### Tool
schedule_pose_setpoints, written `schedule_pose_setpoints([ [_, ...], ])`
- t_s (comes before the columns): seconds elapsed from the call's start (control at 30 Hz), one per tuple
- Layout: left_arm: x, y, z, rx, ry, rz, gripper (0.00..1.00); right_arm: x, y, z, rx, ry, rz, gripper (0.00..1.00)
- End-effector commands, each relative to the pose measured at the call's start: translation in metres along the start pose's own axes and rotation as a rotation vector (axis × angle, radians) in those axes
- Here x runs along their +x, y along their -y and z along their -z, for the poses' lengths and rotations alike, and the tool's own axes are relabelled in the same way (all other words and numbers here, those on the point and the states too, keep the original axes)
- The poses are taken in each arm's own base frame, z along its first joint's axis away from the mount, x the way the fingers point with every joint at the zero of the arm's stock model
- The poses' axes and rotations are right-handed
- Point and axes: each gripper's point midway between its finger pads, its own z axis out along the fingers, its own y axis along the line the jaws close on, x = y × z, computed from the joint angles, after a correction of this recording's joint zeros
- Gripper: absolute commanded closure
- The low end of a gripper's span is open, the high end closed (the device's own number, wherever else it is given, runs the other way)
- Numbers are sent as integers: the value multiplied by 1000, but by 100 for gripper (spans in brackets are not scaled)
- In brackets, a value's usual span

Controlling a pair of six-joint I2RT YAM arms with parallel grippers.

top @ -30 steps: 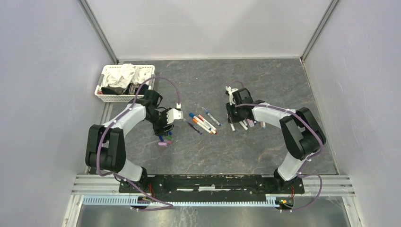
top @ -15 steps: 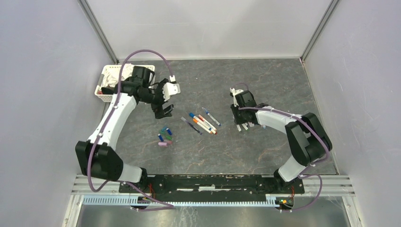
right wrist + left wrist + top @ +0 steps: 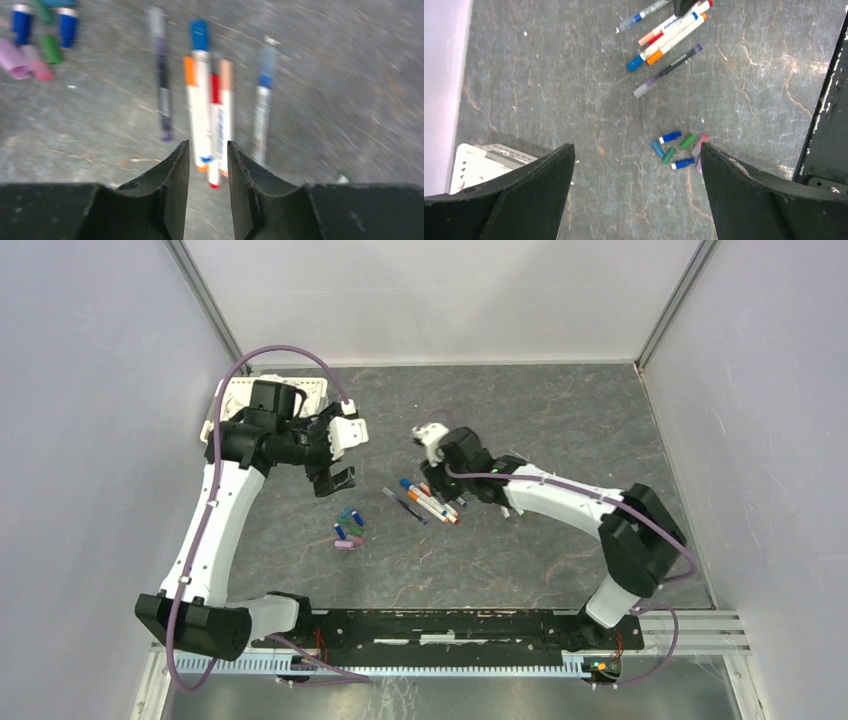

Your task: Open the pen caps

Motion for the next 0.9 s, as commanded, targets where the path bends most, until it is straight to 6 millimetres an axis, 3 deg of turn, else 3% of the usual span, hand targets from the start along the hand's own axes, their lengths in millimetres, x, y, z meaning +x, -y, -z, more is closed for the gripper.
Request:
schedule_pose_setpoints([
  [0.0, 0, 1, 15, -32, -39, 51, 0, -15, -51, -23, -105, -10, 128, 62],
  [0.13, -3, 8, 22, -45, -13, 45, 0, -14, -69, -44, -126, -36, 174, 62],
  [0.4, 19, 30, 9, 54, -60, 67, 0, 4, -71, -73, -127, -97, 196, 63],
  [0.87, 27, 26, -3, 53, -62, 82, 0, 37, -71, -92, -116, -164, 250, 68],
])
